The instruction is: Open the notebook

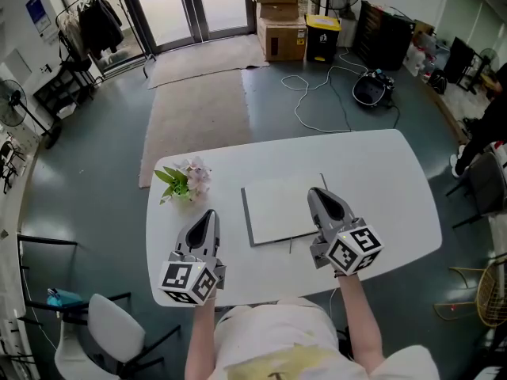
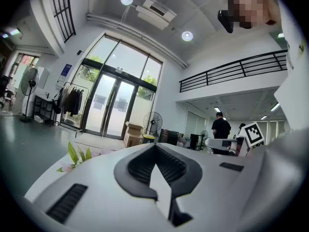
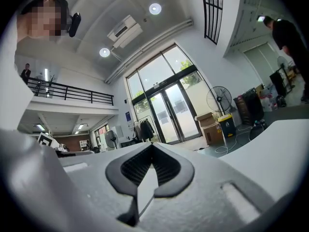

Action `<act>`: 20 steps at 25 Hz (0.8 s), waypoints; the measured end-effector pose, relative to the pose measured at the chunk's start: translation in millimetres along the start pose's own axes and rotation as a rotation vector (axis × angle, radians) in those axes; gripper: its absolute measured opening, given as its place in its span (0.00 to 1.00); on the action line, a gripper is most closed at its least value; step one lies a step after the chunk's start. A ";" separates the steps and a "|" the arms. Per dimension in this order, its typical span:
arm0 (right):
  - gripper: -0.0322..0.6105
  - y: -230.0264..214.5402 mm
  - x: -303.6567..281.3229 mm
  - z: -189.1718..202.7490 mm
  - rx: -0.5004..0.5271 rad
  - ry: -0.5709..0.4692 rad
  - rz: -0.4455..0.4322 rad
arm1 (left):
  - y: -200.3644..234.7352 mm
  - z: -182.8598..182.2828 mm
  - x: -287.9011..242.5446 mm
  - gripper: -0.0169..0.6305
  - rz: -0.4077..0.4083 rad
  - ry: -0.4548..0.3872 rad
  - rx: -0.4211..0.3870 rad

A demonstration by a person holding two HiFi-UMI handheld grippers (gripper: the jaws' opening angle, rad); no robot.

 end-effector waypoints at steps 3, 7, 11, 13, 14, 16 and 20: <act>0.06 -4.6 4.4 -4.2 0.014 -0.008 0.021 | 3.1 -4.0 3.2 0.02 -0.019 -0.011 -0.006; 0.06 -8.8 8.9 -5.5 0.027 -0.007 0.041 | 5.6 -4.6 6.5 0.02 -0.039 -0.013 -0.014; 0.06 -12.1 12.4 -5.0 0.037 0.000 0.057 | 3.9 -2.9 7.4 0.02 -0.044 -0.010 -0.014; 0.06 -12.6 13.8 -4.6 0.038 0.002 0.062 | 3.4 -2.2 8.2 0.02 -0.047 -0.009 -0.014; 0.06 -12.9 14.5 -4.5 0.039 0.003 0.065 | 3.1 -2.1 8.7 0.02 -0.049 -0.009 -0.015; 0.06 -13.9 15.6 -5.0 0.040 0.003 0.073 | 2.9 -2.0 8.9 0.02 -0.051 -0.008 -0.016; 0.06 -15.5 16.3 -5.1 0.047 0.007 0.085 | 5.2 -1.0 9.3 0.02 -0.062 -0.007 -0.015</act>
Point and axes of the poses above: the fingertips, and each gripper's own axes: x backward along the fingers, y to its left, z out of its underside, the point moved 2 cm from there along x, backward along the fingers, and after that the axes turned 3 degrees about x, right-handed, at the moved point
